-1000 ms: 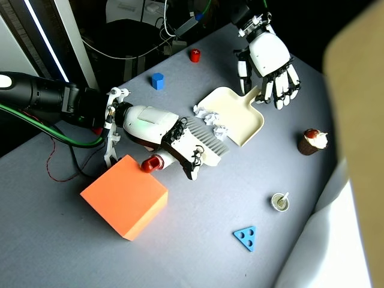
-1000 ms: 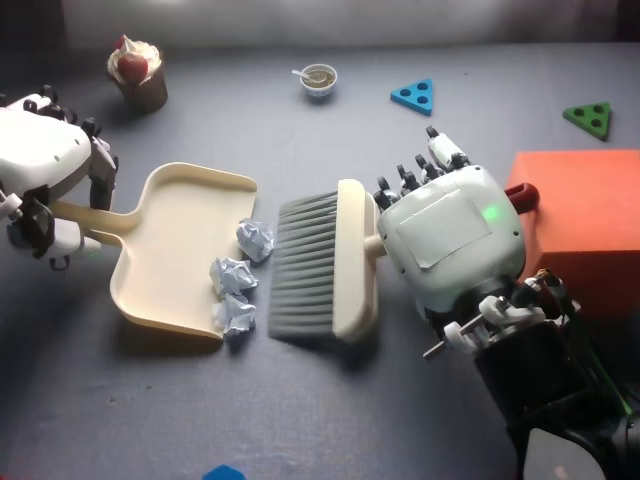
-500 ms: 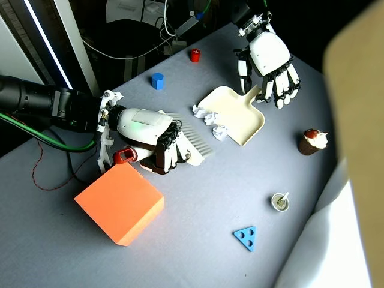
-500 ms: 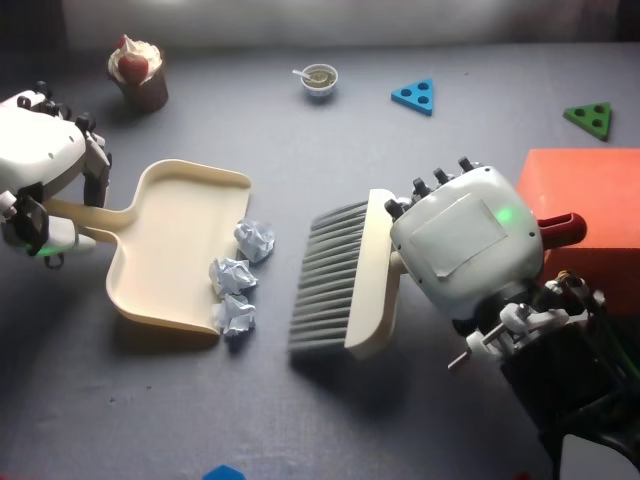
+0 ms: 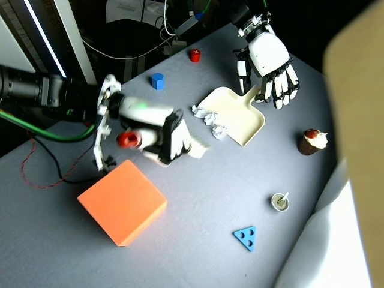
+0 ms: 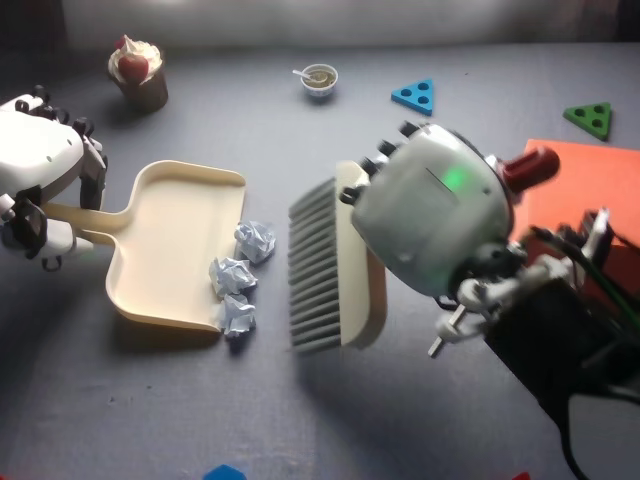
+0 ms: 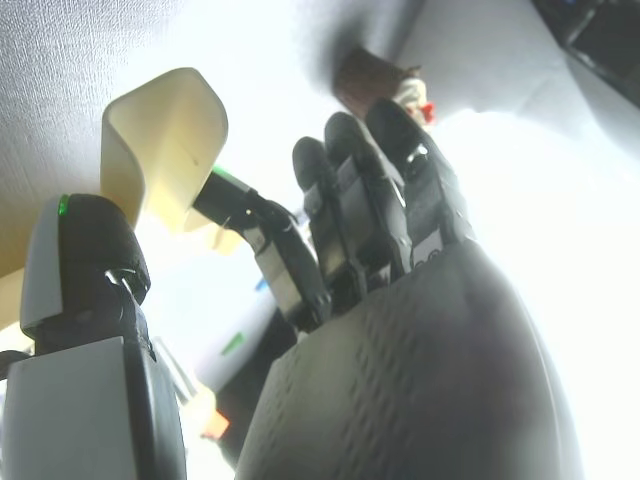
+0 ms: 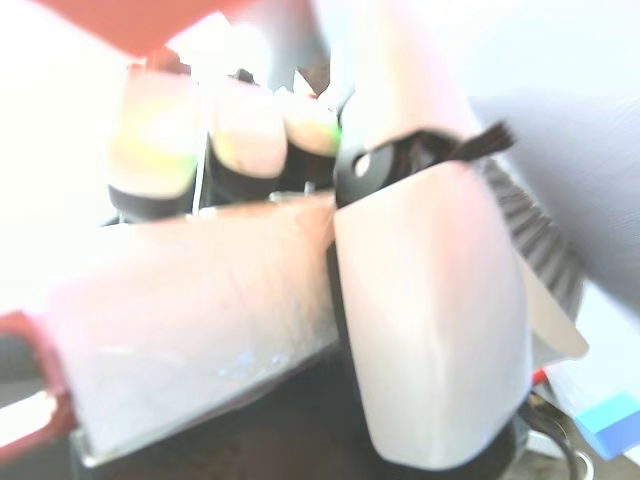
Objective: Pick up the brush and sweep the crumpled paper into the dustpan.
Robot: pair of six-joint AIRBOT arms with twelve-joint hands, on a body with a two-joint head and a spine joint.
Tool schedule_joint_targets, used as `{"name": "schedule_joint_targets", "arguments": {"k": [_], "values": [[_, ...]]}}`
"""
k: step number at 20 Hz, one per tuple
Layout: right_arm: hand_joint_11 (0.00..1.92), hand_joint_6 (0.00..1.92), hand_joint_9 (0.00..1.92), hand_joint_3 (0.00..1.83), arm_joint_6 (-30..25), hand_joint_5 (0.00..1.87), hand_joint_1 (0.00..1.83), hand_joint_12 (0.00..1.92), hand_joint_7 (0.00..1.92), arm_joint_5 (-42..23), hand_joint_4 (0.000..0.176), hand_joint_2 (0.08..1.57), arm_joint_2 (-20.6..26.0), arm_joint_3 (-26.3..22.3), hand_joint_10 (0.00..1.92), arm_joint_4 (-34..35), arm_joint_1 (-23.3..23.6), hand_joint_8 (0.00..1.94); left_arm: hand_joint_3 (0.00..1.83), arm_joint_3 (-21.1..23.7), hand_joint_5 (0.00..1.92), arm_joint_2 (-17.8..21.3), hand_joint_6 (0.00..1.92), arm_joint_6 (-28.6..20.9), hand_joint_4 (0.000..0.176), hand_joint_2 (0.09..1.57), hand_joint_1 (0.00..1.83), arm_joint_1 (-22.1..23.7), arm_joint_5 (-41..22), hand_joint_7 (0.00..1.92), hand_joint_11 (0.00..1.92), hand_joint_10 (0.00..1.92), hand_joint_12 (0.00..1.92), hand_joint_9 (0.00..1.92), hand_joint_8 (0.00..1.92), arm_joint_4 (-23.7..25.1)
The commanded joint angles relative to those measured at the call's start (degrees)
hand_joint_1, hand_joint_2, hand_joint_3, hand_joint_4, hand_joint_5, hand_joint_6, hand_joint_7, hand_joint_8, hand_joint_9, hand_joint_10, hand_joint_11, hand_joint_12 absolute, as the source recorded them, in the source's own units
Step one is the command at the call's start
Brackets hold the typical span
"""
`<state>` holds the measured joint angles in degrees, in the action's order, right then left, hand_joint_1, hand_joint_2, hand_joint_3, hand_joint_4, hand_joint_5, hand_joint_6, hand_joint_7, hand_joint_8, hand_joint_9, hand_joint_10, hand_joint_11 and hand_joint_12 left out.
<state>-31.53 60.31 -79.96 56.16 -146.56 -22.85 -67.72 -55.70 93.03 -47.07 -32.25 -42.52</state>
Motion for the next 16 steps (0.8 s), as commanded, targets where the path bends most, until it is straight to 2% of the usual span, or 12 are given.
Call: {"name": "schedule_joint_targets", "arguments": {"k": [1, 2, 3, 4, 5, 9, 10, 11, 13, 14, 16], "values": [[1.37, 1.92, 1.27, 0.01, 3.5, 0.98, 1.38, 1.92, 1.05, 3.2, 0.127, 1.18, 0.6, -0.3, 1.92, -1.6, 1.9, 1.94, 0.00, -0.1, 0.93, 0.5, 1.05, 0.3, 0.039, 1.14, 1.05, 0.3, -6.1, 0.47, 0.00, 0.00, 0.78, 0.38, 0.00, 1.3], [1.37, 1.92, 1.26, 0.00, 7.3, 0.99, 1.36, 1.92, 1.04, 1.1, 0.125, 1.18, 0.6, -0.3, 1.92, 1.8, 3.8, 1.94, 0.00, -0.1, 0.94, 0.5, 1.05, 0.3, 0.021, 1.14, 1.06, 0.3, -6.1, 0.47, 0.00, 0.00, 0.78, 0.39, 0.00, 1.3], [1.35, 1.92, 1.26, 0.00, 10.5, 0.96, 1.36, 1.92, 1.06, -0.8, 0.055, 1.17, 0.6, -0.2, 1.92, 5.0, 5.6, 1.94, 0.00, -0.1, 0.94, 0.5, 1.05, 0.3, 0.012, 1.14, 1.06, 0.3, -6.1, 0.47, 0.00, 0.01, 0.80, 0.40, 0.00, 1.2], [1.36, 1.92, 1.26, 0.00, 14.0, 0.97, 1.39, 1.92, 1.06, -3.0, 0.000, 1.16, 0.6, -0.1, 1.92, 8.1, 7.1, 1.94, 0.00, -0.1, 0.94, 0.5, 1.05, 0.3, 0.009, 1.14, 1.06, 0.3, -6.2, 0.47, 0.00, 0.00, 0.78, 0.38, 0.00, 1.2], [1.36, 1.87, 1.26, 0.00, 16.2, 0.91, 1.40, 1.92, 1.07, -4.8, 0.000, 1.17, 0.6, 0.0, 1.92, 9.9, 8.1, 1.94, 0.00, -0.1, 0.94, 0.5, 1.04, 0.3, 0.000, 1.14, 1.07, 0.3, -6.2, 0.47, 0.00, 0.00, 0.79, 0.39, 0.00, 1.2], [1.30, 1.92, 1.17, 0.00, 25.9, 0.82, 1.37, 1.92, 0.99, -9.5, 0.000, 1.21, 0.6, 0.4, 1.92, 18.5, 11.5, 1.94, 0.00, -0.1, 0.95, 0.5, 1.03, 0.3, 0.000, 1.14, 1.07, 0.3, -6.3, 0.46, 0.00, 0.00, 0.79, 0.38, 0.00, 1.0], [1.31, 1.92, 1.16, 0.00, 29.5, 0.80, 1.34, 1.92, 0.97, -11.0, 0.000, 1.21, 0.6, 0.4, 1.92, 22.8, 12.9, 1.94, 0.00, 0.0, 0.93, 0.5, 1.06, 0.3, 0.015, 1.15, 1.05, 0.3, -6.3, 0.43, 0.00, 0.00, 0.72, 0.33, 0.00, 1.0], [1.30, 1.92, 1.15, 0.00, 32.4, 0.79, 1.33, 1.92, 0.96, -13.7, 0.000, 1.23, 0.7, 0.4, 1.92, 26.5, 14.4, 1.94, 0.00, 0.0, 0.92, 0.5, 1.07, 0.3, 0.020, 1.15, 1.05, 0.3, -6.3, 0.42, 0.00, 0.00, 0.71, 0.32, 0.00, 1.0], [1.32, 1.92, 1.16, 0.00, 38.6, 0.75, 1.32, 1.92, 0.96, -20.2, 0.000, 1.22, 1.1, 0.4, 1.92, 32.2, 17.5, 1.94, 0.00, 0.0, 0.93, 0.5, 1.06, 0.3, 0.014, 1.15, 1.06, 0.4, -6.3, 0.42, 0.00, 0.00, 0.69, 0.31, 0.00, 0.9], [1.34, 1.57, 1.16, 0.00, 40.2, 0.75, 1.31, 1.92, 0.93, -21.9, 0.000, 1.18, 1.1, 0.5, 1.92, 33.4, 18.2, 1.94, 0.00, 0.0, 0.96, 0.5, 1.02, 0.3, 0.000, 1.13, 1.08, 0.4, -6.3, 0.43, 0.00, 0.01, 0.77, 0.34, 0.01, 0.9], [1.31, 1.89, 1.13, 0.00, 43.2, 0.83, 1.34, 1.92, 0.91, -25.6, 0.000, 1.18, 0.7, 1.8, 1.92, 35.8, 19.8, 1.94, 0.00, 0.0, 0.97, 0.5, 0.99, 0.3, 0.000, 1.12, 1.09, 0.4, -6.3, 0.47, 0.00, 0.02, 0.84, 0.38, 0.01, 0.9]]}}
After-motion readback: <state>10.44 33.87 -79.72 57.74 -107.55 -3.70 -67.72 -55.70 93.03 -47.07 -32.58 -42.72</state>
